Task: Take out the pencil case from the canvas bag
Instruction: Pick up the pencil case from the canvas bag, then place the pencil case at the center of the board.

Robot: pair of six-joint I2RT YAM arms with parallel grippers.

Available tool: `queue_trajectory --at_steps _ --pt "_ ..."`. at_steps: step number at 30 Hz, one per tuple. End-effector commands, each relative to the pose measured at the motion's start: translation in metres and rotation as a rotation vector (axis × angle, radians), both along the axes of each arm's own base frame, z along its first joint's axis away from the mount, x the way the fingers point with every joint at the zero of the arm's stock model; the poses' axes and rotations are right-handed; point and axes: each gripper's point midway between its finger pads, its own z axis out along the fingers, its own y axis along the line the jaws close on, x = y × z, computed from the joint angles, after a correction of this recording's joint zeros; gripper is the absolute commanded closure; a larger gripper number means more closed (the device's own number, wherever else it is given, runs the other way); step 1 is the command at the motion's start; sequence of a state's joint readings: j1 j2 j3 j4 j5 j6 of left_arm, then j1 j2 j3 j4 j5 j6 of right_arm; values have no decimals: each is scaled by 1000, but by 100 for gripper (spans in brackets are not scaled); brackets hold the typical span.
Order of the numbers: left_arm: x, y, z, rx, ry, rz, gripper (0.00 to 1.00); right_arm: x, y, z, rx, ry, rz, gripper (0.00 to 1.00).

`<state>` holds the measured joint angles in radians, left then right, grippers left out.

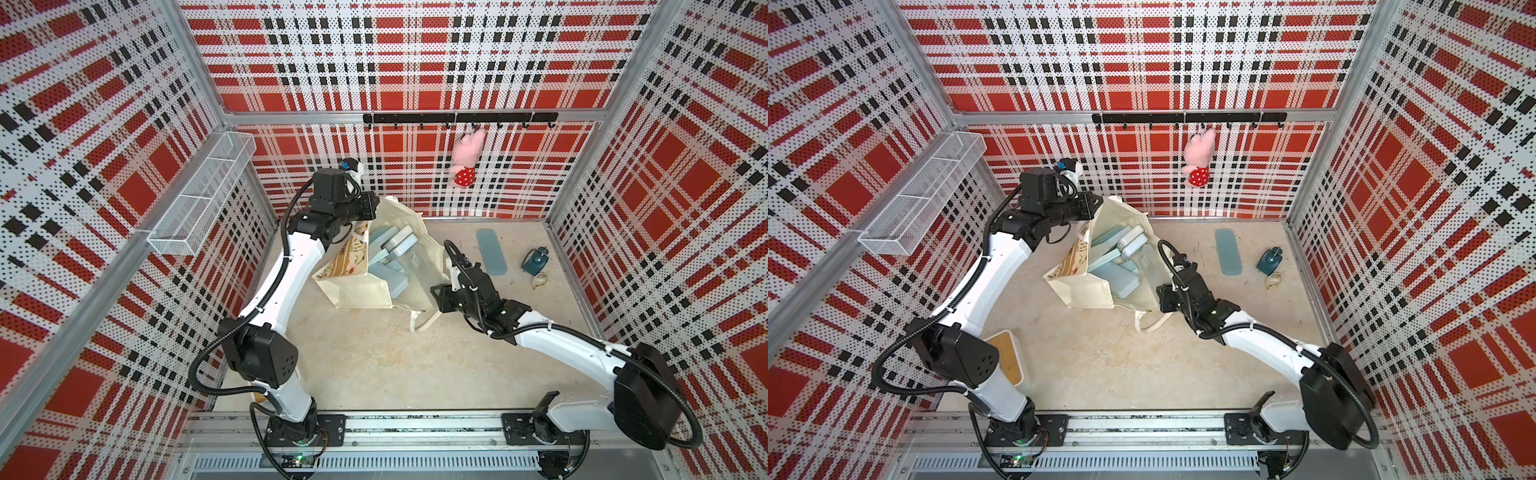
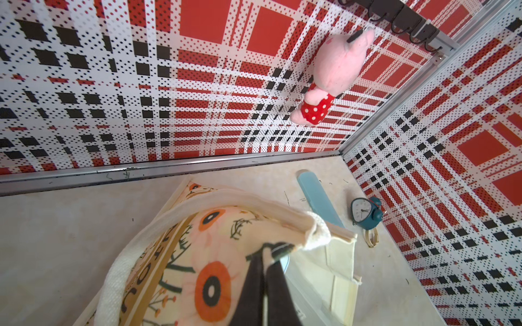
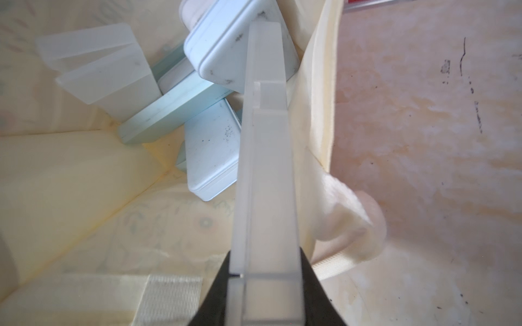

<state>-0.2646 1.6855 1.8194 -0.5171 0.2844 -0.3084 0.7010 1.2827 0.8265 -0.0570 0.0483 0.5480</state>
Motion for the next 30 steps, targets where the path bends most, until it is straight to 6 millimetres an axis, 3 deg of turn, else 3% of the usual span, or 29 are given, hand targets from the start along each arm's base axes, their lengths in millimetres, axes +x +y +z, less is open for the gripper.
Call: queue_trajectory --at_steps 1,4,5,6,12,17,22,30 --pt "-11 8 76 -84 -215 19 100 -6 0 46 68 -158 79 92" --pt "-7 9 77 -106 -217 36 100 -16 -4 63 100 -219 129 92" --pt "0 26 78 -103 -227 76 100 -19 -7 67 101 -236 134 92" --pt "2 28 79 -130 -218 90 100 -20 -10 69 102 -250 138 92" --pt "15 45 88 -134 -236 164 100 -16 -47 76 9 -312 24 93" --pt "25 59 95 -118 -251 196 100 0 -94 70 -164 -333 -170 98" --pt "32 71 99 -101 -248 197 100 23 -131 52 -327 -279 -312 99" --pt "29 83 99 -102 -238 192 100 79 -139 16 -565 -211 -344 100"
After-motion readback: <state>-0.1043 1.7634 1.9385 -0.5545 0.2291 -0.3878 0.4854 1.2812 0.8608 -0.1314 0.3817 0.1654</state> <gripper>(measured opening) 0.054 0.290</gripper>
